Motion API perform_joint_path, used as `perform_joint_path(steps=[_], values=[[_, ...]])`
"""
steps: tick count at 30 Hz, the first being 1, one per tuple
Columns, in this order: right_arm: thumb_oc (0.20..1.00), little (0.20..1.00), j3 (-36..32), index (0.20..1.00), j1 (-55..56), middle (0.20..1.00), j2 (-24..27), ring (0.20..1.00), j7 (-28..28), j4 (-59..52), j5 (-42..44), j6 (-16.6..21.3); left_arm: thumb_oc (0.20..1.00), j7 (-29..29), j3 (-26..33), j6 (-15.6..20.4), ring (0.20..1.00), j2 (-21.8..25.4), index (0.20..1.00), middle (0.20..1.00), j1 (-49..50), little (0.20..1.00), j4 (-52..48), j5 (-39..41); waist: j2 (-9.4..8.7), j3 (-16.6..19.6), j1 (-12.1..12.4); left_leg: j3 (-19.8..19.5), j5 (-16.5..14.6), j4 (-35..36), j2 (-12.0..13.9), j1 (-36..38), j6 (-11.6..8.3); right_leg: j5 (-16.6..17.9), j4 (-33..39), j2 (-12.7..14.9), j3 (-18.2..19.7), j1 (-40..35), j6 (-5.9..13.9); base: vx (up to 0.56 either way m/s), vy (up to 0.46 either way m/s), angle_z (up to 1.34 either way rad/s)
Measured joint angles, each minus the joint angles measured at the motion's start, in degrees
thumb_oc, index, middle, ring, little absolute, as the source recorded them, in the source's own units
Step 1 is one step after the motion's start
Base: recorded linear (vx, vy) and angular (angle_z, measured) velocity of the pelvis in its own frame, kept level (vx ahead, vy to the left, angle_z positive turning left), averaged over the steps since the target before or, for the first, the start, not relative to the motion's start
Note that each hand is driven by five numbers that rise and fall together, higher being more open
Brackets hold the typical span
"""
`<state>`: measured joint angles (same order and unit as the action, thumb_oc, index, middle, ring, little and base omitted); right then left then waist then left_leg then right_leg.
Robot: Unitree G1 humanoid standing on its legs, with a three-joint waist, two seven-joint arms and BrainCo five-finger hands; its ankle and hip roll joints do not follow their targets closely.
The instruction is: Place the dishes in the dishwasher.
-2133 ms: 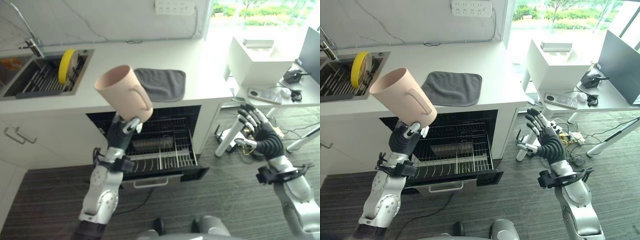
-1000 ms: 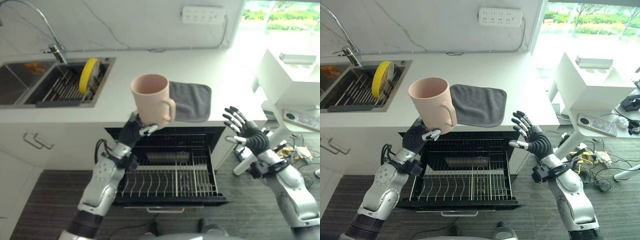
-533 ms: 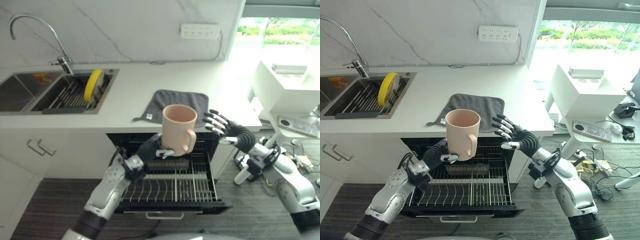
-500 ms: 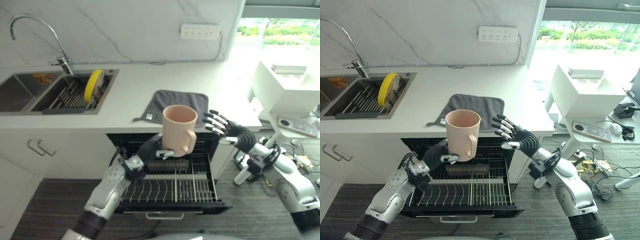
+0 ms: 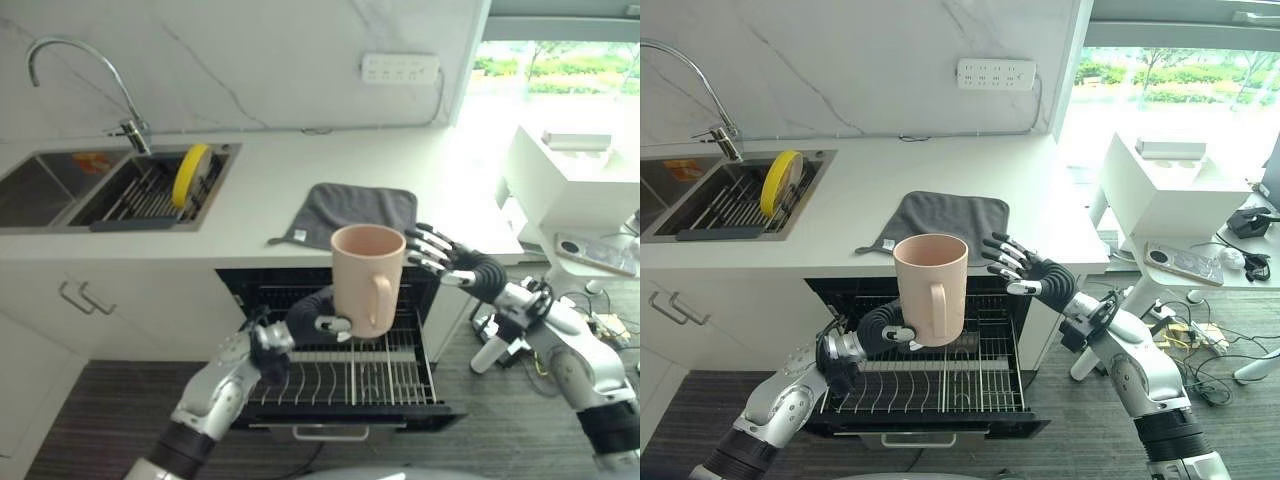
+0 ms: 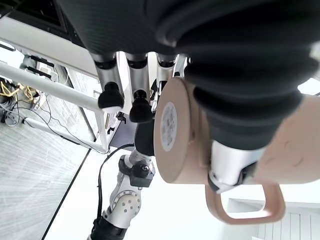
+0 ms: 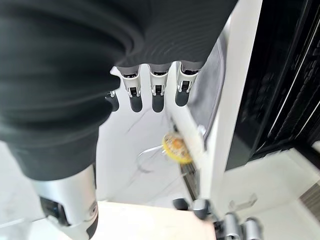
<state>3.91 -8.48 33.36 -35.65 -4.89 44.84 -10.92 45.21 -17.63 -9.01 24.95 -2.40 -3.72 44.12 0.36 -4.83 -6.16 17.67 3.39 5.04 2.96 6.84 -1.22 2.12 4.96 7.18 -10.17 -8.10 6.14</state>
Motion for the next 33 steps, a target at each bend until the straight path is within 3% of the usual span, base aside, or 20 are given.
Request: perform_joint_path(steps=[4,12,23,33], values=[[1.000,1.000,0.11,1.000,-0.91,1.000,-0.15,1.000,-4.11,-0.01,1.30,-0.19,0.200,3.29,-0.01,-2.00,0.200,-0.67,0.200,0.200,-0.03,0.200,0.00,2.19,0.16,0.17,0.15,-0.02,0.00,0.00,0.01,0.32,0.00,0.02,0.00,-0.03,0.00,-0.32,0.01,0.00,0.000,0.00],[1.000,1.000,2.83,1.000,-2.31,1.000,0.39,1.000,-8.28,-0.19,1.22,-3.61,0.200,5.05,-0.24,-2.39,0.200,0.03,0.200,0.200,-0.33,0.200,0.00,2.19,0.10,0.34,0.27,-0.02,0.00,0.00,-0.03,0.32,0.01,0.05,0.00,0.01,0.05,-0.30,0.03,0.00,0.000,0.00],[1.000,1.000,4.67,1.000,-3.51,1.000,1.09,1.000,-8.93,-0.94,-1.60,-7.42,0.200,5.60,-0.42,-2.48,0.200,0.17,0.200,0.200,-0.41,0.200,0.90,2.14,0.00,0.39,0.28,-0.02,0.00,0.00,-0.05,0.31,0.01,0.06,0.00,0.00,0.07,-0.26,0.04,0.00,0.000,0.00],[1.000,1.000,6.90,1.000,-5.47,1.000,1.07,1.000,-9.00,-3.02,-2.17,-8.55,0.200,5.67,-0.53,-2.48,0.200,0.40,0.200,0.200,-0.42,0.200,2.18,2.03,-0.89,0.93,0.38,0.00,-0.01,0.01,-0.07,0.31,0.01,0.06,0.01,0.05,0.06,-0.28,0.04,0.00,0.000,0.00]])
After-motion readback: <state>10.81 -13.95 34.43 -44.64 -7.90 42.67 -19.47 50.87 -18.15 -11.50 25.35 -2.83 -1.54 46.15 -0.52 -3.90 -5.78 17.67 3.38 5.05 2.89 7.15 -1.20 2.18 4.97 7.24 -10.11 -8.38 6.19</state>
